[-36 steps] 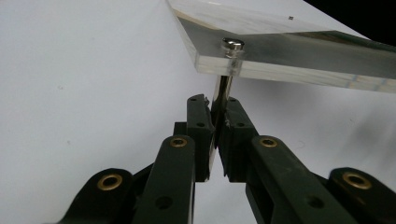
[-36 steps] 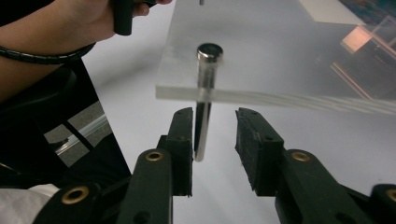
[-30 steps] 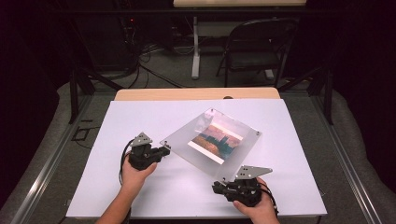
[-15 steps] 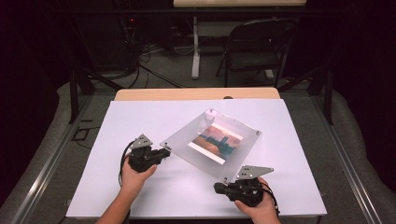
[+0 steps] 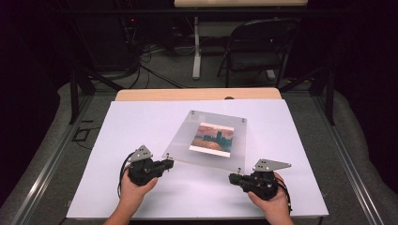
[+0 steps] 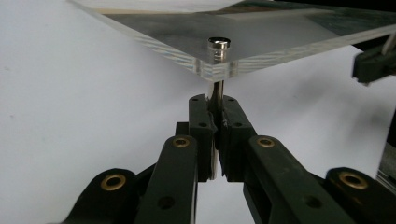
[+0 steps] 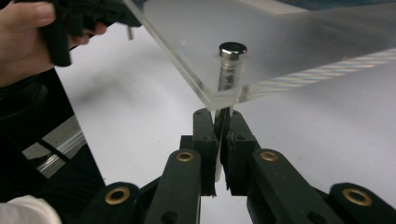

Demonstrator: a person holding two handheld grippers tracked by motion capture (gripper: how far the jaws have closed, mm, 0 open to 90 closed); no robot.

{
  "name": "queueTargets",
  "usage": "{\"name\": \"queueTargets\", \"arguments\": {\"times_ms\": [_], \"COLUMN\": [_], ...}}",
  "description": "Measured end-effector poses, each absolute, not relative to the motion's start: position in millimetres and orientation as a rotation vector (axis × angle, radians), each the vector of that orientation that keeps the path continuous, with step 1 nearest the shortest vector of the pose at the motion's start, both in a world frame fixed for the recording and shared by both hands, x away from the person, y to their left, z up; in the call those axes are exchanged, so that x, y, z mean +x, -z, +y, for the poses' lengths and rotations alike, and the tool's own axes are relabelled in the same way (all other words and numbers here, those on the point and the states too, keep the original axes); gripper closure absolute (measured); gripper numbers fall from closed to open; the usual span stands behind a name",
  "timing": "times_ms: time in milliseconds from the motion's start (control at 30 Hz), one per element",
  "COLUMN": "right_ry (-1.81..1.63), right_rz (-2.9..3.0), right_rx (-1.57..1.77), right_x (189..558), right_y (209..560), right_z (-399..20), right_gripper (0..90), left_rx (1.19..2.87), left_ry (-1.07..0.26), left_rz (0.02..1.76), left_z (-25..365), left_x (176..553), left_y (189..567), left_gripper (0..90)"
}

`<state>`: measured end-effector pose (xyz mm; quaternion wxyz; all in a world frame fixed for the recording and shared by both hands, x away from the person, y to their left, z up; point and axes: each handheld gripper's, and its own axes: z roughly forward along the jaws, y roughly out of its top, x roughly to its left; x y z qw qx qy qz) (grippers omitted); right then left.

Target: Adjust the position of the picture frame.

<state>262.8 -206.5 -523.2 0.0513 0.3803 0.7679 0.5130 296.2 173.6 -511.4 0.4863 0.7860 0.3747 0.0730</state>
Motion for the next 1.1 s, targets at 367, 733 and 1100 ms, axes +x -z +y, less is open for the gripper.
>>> {"name": "queueTargets", "arguments": {"times_ms": [367, 733, 1100], "right_ry": [-1.455, -1.469, -1.498], "right_rz": [2.247, 2.235, 2.200], "right_rx": [1.213, 1.189, 1.227], "right_x": [273, 285, 319], "right_y": [525, 524, 514], "right_z": [-224, -215, -202], "right_gripper": [85.4, 85.4, 85.3], "left_rx": [1.932, 1.875, 1.831], "left_ry": [-0.106, -0.121, -0.157], "left_rz": [0.865, 0.922, 0.982], "left_z": [159, 169, 177], "left_x": [267, 280, 316], "left_y": [516, 515, 506], "left_gripper": [84.8, 85.2, 85.2]}}
